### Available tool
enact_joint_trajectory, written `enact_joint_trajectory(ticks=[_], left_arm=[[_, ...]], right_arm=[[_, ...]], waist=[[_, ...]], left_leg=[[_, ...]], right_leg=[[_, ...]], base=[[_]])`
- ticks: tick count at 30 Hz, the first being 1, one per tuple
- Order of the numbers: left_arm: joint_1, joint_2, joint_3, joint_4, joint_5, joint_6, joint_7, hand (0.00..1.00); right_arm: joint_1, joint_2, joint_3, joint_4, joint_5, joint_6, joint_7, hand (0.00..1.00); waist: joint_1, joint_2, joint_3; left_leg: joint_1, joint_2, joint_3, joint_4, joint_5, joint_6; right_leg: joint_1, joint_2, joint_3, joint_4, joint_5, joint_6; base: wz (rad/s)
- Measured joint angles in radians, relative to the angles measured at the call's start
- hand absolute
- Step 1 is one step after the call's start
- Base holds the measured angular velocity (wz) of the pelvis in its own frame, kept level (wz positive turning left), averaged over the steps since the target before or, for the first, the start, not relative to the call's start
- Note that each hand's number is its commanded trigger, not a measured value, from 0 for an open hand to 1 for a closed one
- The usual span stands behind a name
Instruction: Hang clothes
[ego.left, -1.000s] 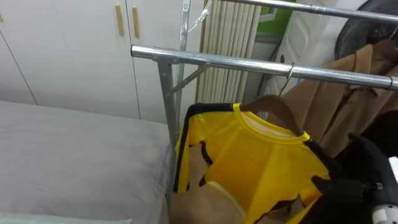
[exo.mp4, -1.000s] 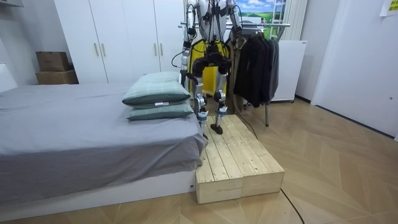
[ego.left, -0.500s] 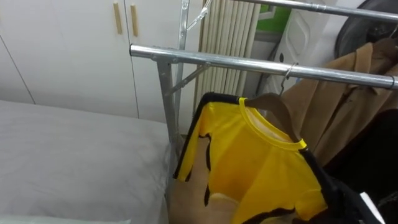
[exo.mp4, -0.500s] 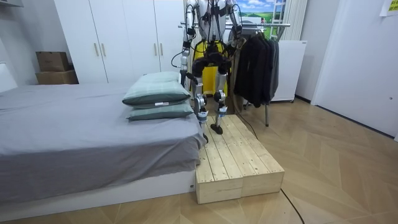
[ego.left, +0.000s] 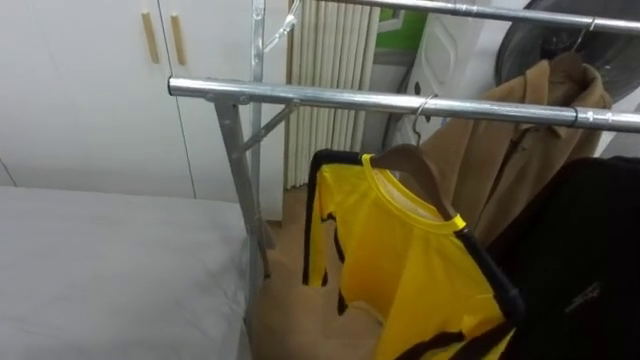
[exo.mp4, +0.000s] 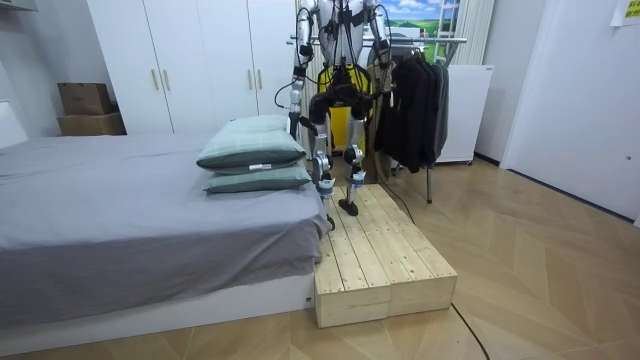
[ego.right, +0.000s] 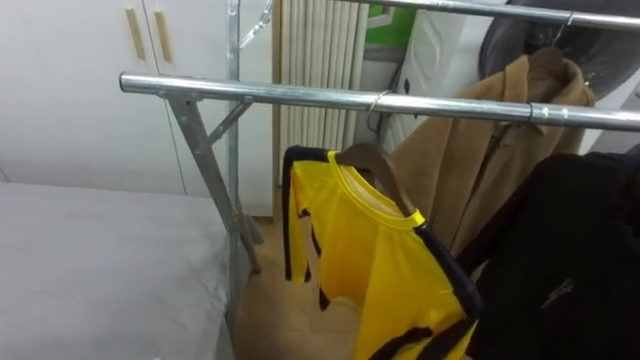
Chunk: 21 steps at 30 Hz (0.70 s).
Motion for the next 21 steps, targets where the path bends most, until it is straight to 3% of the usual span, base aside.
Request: enact_joint_trajectory(ticks=[6, 10, 21], left_arm=[[-0.001, -0.011, 0.002, 0.038, -0.003, -0.005, 0.0, 0.0], [-0.003, -0.015, 0.002, 0.058, -0.011, -0.023, 0.002, 0.0], [-0.009, -0.025, 0.001, 0.07, -0.01, -0.023, 0.002, 0.0]], right_arm=[[0.001, 0.008, -0.011, 0.198, 0.004, -0.007, 0.013, 0.0], [-0.02, 0.025, -0.018, 0.309, 0.023, -0.014, 0.022, 0.0], [-0.031, 0.029, 0.0, 0.443, 0.08, -0.022, 0.044, 0.0]], waist=[[-0.019, 0.018, -0.0072], [-0.016, 0.03, -0.0049], [-0.019, 0.05, -0.0047]], left_leg=[[0.006, 0.0, 0.009, -0.002, -0.001, -0.001], [0.01, -0.002, 0.011, -0.004, -0.006, 0.008], [0.01, -0.001, 0.015, -0.004, -0.009, 0.008]], right_leg=[[-0.001, -0.002, 0.006, 0.004, 0.001, 0.001], [-0.003, 0.01, 0.023, 0.001, 0.001, 0.004], [-0.004, 0.01, 0.021, 0.005, 0.004, 0.001]], base=[[-0.04], [-0.09], [-0.02]])
